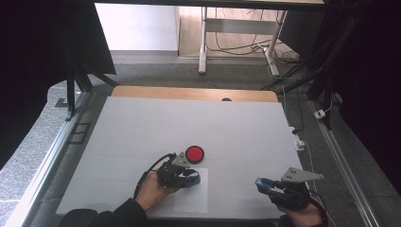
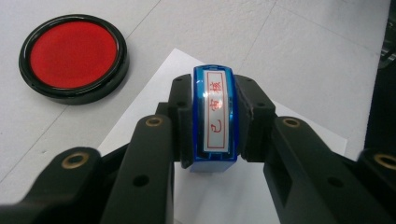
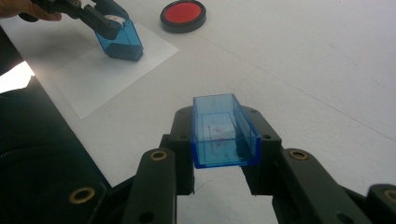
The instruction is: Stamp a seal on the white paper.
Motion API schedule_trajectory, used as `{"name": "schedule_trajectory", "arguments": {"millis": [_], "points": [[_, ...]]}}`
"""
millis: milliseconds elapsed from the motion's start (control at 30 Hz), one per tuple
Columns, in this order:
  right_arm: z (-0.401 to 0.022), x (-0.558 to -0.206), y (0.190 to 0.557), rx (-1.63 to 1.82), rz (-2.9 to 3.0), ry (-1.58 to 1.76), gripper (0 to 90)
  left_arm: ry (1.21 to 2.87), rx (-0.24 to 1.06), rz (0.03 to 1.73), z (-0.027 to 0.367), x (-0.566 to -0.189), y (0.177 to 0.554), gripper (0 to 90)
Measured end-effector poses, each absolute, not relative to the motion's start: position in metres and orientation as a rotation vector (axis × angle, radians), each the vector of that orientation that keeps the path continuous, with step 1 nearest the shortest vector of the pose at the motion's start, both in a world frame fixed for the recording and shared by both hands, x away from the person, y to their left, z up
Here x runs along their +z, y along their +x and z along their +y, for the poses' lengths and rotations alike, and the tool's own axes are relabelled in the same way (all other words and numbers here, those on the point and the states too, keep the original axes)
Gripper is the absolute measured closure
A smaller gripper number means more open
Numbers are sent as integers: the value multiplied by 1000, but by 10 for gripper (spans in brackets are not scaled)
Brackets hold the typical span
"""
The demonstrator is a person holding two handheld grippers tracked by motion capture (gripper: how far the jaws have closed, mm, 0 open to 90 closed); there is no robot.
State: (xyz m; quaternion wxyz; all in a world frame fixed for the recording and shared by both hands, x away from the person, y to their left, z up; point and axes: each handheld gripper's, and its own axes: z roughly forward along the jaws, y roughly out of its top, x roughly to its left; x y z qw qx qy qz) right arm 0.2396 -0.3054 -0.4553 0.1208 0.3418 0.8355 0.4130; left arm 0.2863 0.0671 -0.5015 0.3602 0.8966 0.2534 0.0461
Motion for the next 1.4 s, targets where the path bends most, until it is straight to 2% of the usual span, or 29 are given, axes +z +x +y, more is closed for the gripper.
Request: {"name": "schedule_trajectory", "arguments": {"millis": [533, 967, 1400], "points": [[-305, -455, 240, 1205, 2441, 996, 684, 2266, 35, 708, 72, -505, 293, 708], [-305, -455, 240, 1204, 2443, 994, 684, 2295, 93, 690, 68, -503, 287, 708], [-305, -455, 240, 1204, 2445, 991, 684, 2250, 23, 731, 73, -507, 293, 708]]}}
